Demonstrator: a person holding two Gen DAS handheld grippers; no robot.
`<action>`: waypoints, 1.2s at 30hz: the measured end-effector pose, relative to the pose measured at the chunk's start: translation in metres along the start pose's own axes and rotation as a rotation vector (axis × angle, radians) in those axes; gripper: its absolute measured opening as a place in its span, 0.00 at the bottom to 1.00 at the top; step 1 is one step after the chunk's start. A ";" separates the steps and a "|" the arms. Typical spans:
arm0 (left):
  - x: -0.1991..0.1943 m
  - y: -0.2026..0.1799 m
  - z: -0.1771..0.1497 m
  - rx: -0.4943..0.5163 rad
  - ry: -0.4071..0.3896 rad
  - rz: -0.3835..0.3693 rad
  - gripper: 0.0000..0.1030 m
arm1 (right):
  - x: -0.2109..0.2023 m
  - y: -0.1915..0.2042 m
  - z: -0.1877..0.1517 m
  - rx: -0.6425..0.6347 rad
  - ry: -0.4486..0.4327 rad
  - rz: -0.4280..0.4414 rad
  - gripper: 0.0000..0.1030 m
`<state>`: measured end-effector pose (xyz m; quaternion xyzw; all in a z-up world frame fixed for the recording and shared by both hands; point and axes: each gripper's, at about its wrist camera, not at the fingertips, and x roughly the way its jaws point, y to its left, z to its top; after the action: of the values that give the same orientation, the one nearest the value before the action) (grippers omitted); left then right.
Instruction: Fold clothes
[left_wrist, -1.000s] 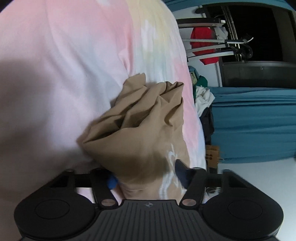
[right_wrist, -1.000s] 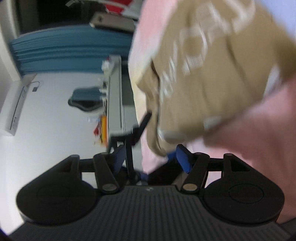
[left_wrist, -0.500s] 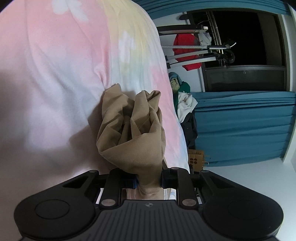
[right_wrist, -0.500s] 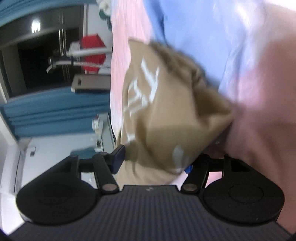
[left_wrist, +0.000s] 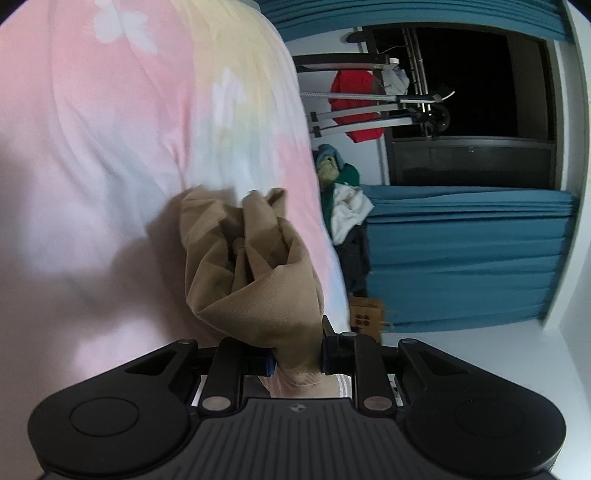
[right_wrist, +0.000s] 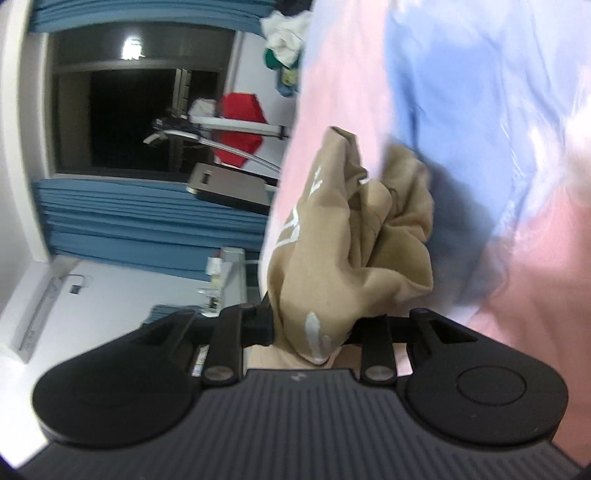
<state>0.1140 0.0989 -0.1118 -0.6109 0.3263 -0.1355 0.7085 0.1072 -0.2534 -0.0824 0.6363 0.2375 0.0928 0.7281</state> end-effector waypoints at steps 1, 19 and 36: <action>0.002 -0.008 -0.004 -0.021 0.006 -0.011 0.22 | -0.006 0.005 0.002 0.005 -0.012 0.014 0.30; 0.323 -0.239 -0.178 0.332 0.351 -0.123 0.22 | -0.131 0.056 0.299 -0.069 -0.441 0.046 0.30; 0.391 -0.101 -0.236 0.725 0.496 0.006 0.23 | -0.148 -0.134 0.300 -0.118 -0.442 -0.132 0.30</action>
<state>0.2805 -0.3374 -0.1414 -0.2707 0.4199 -0.3817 0.7776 0.0953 -0.6055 -0.1554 0.5807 0.1075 -0.0826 0.8027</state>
